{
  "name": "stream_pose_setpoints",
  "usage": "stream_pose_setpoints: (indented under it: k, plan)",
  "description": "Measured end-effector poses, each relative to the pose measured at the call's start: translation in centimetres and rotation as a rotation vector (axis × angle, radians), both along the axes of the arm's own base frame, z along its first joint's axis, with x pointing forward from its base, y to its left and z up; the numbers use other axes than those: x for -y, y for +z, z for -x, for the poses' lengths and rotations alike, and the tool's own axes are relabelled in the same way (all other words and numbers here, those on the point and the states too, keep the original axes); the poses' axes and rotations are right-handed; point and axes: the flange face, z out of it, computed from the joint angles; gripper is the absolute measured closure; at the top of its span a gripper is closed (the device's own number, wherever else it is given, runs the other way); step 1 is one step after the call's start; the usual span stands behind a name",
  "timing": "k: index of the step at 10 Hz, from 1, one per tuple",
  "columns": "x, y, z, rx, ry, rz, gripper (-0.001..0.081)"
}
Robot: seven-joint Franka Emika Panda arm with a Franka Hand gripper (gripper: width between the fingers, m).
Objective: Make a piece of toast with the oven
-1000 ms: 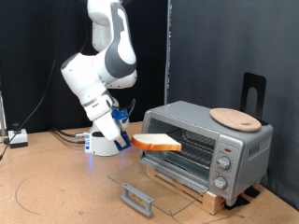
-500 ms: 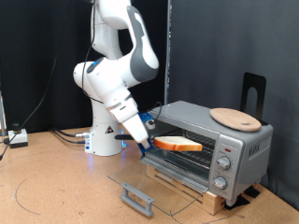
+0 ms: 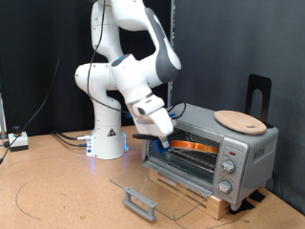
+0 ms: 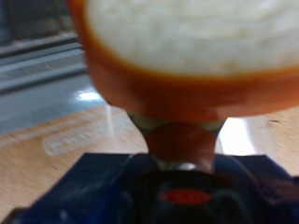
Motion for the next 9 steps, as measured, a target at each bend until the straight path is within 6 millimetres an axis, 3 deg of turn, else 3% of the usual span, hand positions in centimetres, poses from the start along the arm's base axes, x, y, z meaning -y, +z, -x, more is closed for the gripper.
stream_pose_setpoints:
  k: [4, 9]
  plan:
    - [0.4, 3.3, -1.2, 0.044, 0.048, 0.062, 0.0377]
    - [-0.2, 2.6, -0.7, -0.034, 0.057, 0.103, 0.0377]
